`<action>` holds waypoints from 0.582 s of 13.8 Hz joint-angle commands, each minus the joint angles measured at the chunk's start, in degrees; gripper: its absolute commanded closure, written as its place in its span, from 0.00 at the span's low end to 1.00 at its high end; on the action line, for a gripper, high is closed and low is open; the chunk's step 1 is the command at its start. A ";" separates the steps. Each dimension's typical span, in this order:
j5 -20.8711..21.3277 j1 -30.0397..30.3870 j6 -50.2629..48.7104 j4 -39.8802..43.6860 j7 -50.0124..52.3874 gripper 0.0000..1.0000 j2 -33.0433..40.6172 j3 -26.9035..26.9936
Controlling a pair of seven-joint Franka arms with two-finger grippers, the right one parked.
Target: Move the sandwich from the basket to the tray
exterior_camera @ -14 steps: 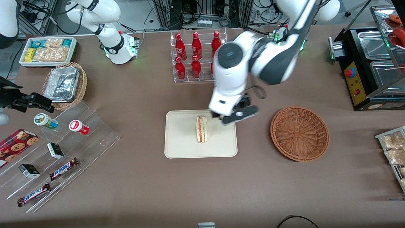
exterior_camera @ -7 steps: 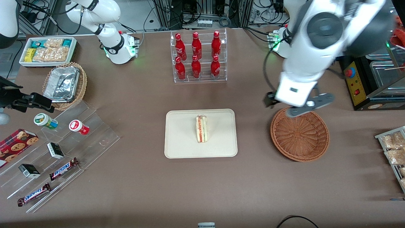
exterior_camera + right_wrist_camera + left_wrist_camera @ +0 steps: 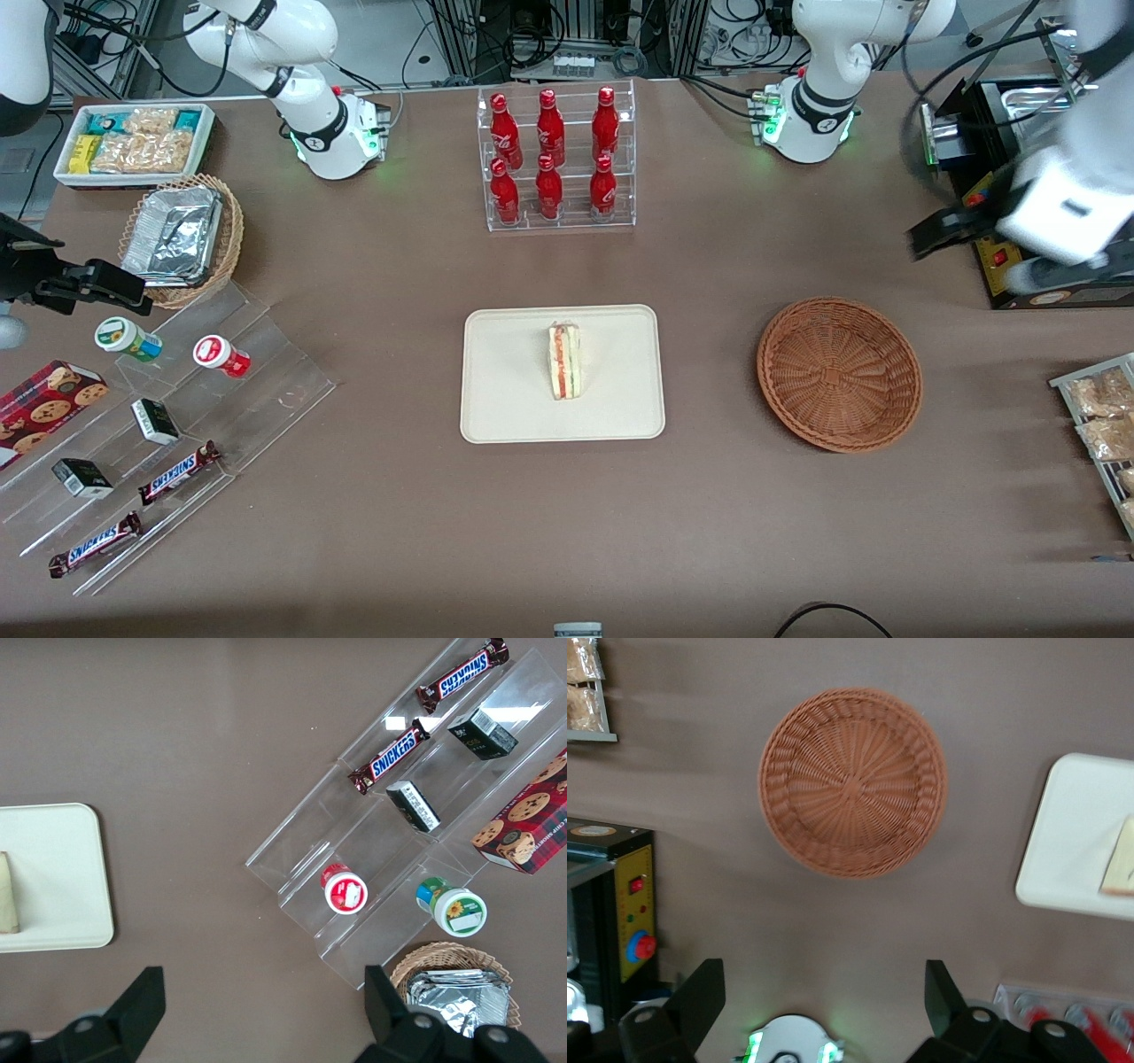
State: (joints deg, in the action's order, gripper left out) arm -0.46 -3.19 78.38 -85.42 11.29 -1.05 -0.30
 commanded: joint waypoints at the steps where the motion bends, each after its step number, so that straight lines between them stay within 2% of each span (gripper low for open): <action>1: -1.47 2.93 0.20 -7.82 -6.18 0.01 7.45 -0.32; 4: -1.56 3.02 0.99 -11.00 -9.00 0.01 10.81 1.61; 8: -0.68 2.49 0.90 -8.54 -8.83 0.01 9.75 -1.20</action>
State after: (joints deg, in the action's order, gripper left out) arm -1.01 -0.51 78.79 -94.31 2.77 8.52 -0.29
